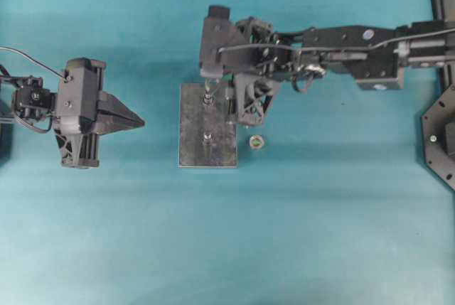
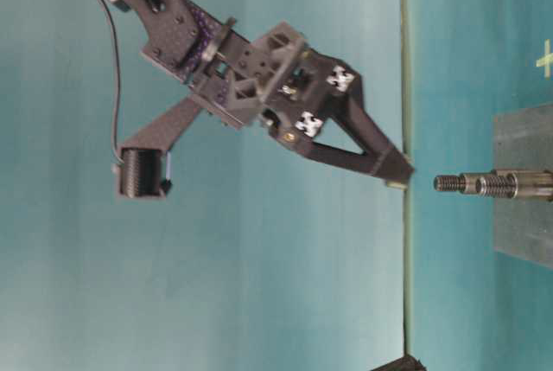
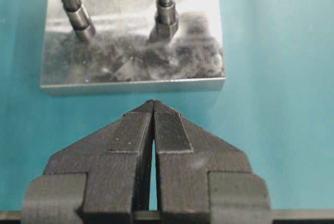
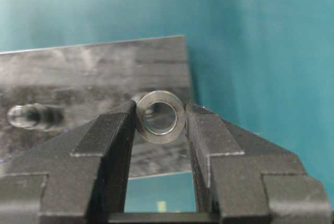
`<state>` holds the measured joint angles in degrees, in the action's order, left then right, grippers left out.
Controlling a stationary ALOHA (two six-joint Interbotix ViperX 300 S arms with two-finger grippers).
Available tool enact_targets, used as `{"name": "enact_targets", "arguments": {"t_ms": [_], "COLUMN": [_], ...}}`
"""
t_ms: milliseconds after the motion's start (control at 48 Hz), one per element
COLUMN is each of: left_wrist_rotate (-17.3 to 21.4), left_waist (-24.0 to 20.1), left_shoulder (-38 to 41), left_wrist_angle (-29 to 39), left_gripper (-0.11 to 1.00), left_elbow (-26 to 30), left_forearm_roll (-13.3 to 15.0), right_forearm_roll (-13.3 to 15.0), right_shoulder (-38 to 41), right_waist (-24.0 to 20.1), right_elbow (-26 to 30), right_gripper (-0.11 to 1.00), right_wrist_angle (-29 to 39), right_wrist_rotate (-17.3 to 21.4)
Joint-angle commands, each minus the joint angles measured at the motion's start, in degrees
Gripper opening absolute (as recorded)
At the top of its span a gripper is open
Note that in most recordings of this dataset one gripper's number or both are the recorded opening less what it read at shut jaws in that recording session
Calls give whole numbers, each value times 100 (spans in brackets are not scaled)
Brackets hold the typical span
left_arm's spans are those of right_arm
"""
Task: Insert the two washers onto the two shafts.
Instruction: 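Carry the washer with the right gripper over the upper shaft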
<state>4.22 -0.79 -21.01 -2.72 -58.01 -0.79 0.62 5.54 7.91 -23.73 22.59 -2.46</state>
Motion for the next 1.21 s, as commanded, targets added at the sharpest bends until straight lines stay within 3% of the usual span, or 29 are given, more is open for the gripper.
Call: {"name": "enact_targets", "arguments": {"t_ms": [0,1188], "left_wrist_rotate": [-9,-18], "left_waist": [-9,-9], "left_shoulder": [-18,-18], "left_wrist_angle": [-44,-44], "left_gripper": [0,0], "left_elbow": [88,62], "left_forearm_roll": [-9,-18], "right_forearm_roll": [9,158], "right_shoulder": [-35,299], "right_waist": [-53,18], "right_elbow": [158,316], "right_gripper": [35,35], "right_wrist_angle": [-18,79], "right_wrist_rotate": [-53,-26]}}
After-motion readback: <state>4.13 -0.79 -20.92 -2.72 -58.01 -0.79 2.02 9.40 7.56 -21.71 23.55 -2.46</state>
